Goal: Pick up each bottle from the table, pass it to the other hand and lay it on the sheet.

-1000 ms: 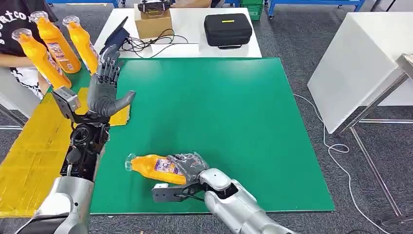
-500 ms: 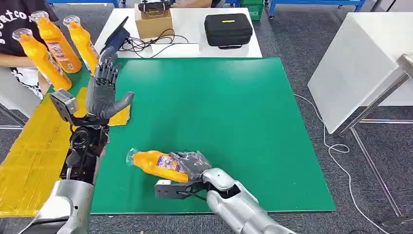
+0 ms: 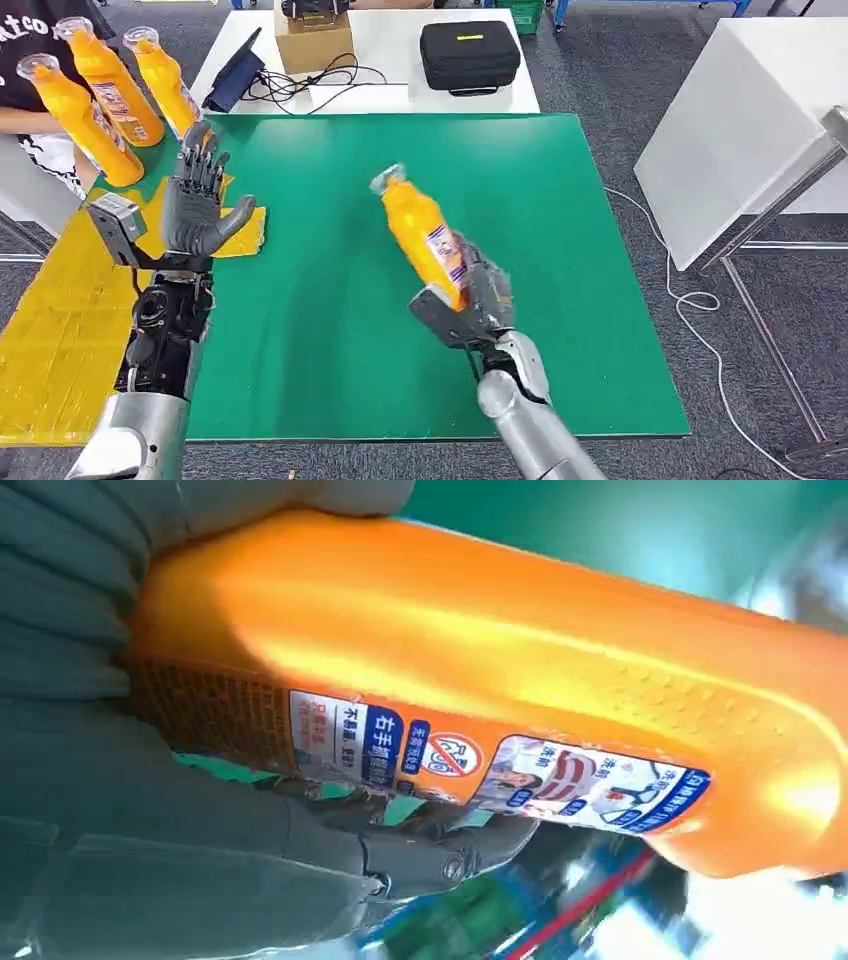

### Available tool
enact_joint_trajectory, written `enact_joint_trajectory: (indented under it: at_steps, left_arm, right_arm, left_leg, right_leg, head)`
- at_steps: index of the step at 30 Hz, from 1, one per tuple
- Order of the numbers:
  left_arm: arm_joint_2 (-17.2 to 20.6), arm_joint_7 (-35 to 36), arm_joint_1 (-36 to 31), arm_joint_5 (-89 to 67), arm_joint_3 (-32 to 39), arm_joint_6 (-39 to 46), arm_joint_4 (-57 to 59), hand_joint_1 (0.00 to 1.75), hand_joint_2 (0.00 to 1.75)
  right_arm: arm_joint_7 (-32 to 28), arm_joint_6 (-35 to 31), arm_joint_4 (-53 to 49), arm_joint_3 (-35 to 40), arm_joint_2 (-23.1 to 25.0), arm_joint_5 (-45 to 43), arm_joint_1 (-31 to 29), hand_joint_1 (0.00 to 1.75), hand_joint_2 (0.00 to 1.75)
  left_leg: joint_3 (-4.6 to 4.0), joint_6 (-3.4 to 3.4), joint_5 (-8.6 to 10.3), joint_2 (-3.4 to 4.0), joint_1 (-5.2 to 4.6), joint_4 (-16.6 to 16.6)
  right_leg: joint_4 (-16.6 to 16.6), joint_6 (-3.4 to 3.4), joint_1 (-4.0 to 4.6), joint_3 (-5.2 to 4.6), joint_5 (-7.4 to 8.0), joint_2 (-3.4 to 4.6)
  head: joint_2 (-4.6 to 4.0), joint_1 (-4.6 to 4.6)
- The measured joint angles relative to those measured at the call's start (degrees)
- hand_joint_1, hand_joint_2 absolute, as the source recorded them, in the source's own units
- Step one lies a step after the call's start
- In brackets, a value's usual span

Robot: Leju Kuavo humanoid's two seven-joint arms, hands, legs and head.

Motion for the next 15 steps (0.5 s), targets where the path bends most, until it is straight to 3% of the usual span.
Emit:
enact_joint_trajectory:
  at_steps: [4,10,15]
  left_arm:
    - [-0.20,2.13,0.08,2.13,-0.05,0.59,-0.37,0.00,1.75]
    - [-0.89,14.60,-0.41,9.01,0.00,1.94,1.32,0.00,1.75]
    - [-1.55,15.76,-1.07,11.54,-0.33,1.18,4.26,0.00,1.75]
  right_arm:
    - [-3.31,-2.57,-3.98,-3.52,-0.88,-1.65,1.74,1.75,1.75]
    - [-9.31,-10.84,-6.34,-6.11,-0.83,-1.49,2.63,1.75,1.75]
    - [-11.99,-11.81,-6.78,-7.49,-0.07,1.71,2.70,1.75,1.75]
  left_leg:
    - [-0.01,0.00,-0.01,0.04,0.00,0.00]
    - [-0.06,0.00,-0.01,0.04,0.00,0.00]
    - [-0.06,0.00,0.00,0.06,0.00,0.00]
  right_leg:
    - [0.00,0.00,-0.01,-0.02,0.00,0.04]
    - [0.00,0.00,0.00,-0.06,0.00,0.02]
    - [0.00,0.00,0.00,-0.07,0.00,0.02]
  head:
    - [0.00,-0.02]
    - [0.00,0.00]
    - [0.00,0.00]
